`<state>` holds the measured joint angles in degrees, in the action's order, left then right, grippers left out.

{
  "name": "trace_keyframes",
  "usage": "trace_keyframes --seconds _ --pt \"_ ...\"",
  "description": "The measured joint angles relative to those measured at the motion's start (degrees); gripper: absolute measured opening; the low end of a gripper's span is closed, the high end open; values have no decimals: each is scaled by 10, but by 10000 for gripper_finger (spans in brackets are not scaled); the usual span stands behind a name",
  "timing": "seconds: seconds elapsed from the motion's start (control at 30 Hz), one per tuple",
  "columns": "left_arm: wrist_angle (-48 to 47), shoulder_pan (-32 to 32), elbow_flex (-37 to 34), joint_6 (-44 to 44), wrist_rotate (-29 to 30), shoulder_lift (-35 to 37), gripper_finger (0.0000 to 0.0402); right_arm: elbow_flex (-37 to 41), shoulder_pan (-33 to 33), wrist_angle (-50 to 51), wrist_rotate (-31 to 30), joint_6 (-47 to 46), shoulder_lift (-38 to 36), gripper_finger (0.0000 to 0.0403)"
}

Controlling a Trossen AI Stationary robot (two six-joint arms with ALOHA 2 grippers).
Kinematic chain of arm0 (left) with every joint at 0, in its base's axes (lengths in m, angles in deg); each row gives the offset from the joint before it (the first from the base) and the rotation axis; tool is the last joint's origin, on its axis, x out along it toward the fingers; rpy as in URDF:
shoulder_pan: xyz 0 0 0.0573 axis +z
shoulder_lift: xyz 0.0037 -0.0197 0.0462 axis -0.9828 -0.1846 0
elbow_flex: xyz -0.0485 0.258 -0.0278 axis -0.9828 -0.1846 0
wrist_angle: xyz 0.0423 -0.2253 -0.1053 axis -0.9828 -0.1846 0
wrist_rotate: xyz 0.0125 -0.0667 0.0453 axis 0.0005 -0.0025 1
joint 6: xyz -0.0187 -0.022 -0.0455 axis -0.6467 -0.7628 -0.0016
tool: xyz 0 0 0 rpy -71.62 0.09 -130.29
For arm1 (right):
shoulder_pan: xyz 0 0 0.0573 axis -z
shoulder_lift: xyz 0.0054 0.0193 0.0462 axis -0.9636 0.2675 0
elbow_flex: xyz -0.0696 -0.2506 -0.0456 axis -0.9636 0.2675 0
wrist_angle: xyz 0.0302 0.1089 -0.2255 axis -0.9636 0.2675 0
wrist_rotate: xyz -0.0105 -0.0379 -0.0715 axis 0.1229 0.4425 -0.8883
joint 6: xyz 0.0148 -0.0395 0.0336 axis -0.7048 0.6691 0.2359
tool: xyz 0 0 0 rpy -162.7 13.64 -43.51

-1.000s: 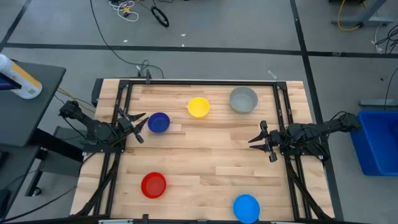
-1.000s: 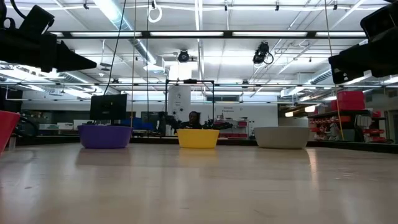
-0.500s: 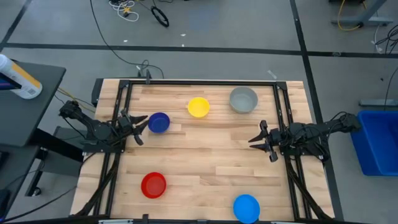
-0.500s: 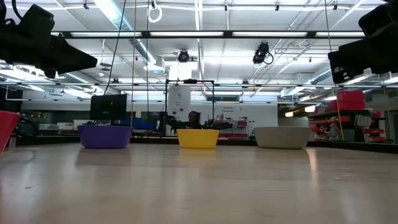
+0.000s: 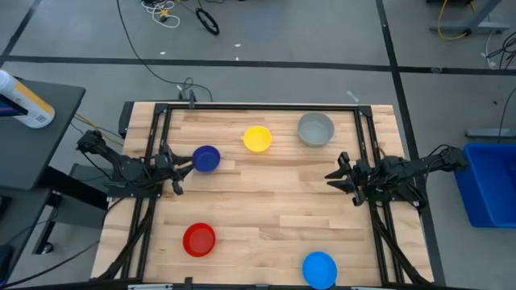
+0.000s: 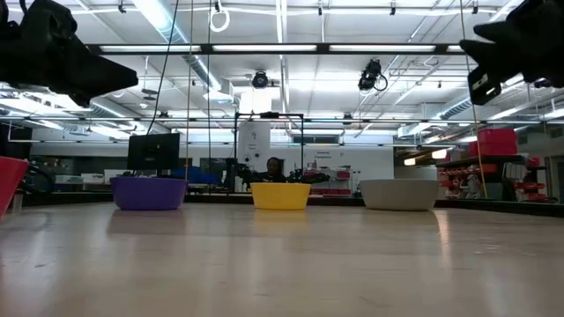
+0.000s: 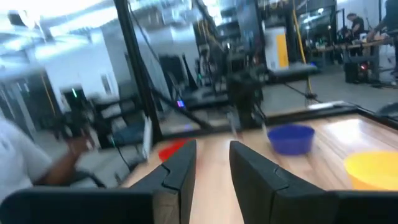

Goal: Nest bowls inside each other
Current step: Stack the yellow bowl on the gray bowl

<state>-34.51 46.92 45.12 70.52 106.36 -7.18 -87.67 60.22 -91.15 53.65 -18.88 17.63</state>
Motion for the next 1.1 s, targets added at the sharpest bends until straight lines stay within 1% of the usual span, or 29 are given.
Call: trace_keyframes --seconds 0.07,0.17,0.23,0.4,0.43,0.47,0.57,0.6,0.67,0.73,0.77,0.83,0.93,1.03,1.1 --pt "2 0 0 -3 -12 0 116 0 0 -20 0 -22 0 106" --pt "2 0 0 -31 -12 0 116 0 0 -23 0 -54 0 107" --pt "1 0 0 -44 -11 0 116 0 0 -17 -2 -74 0 107" --pt "1 0 0 -41 -12 0 116 0 0 13 10 -112 8 105" --pt "1 0 0 -41 -12 0 116 0 0 29 0 -124 12 105" --pt "1 0 0 -36 -12 0 116 0 0 44 -23 -138 18 105" --pt "2 0 0 -31 -33 0 116 0 1 113 -122 -165 48 108" --pt "2 0 0 -31 -42 0 116 0 3 128 -132 -163 65 110" --pt "3 0 0 -27 -54 0 116 0 11 112 -126 -146 108 114" --pt "1 0 0 -26 -54 0 116 0 18 53 -108 -117 155 118" --pt "0 0 0 -23 -52 0 116 -5 20 30 -105 -100 181 119" --pt "-1 0 0 -13 -51 0 116 -30 28 17 -87 -72 236 122" --pt "-2 0 0 -3 -51 0 116 -103 59 40 -43 -64 334 133" --pt "-3 0 0 2 -51 0 116 -204 88 94 -33 -67 458 150" --pt "-3 0 0 2 -51 0 116 -283 106 153 -22 -41 551 162"
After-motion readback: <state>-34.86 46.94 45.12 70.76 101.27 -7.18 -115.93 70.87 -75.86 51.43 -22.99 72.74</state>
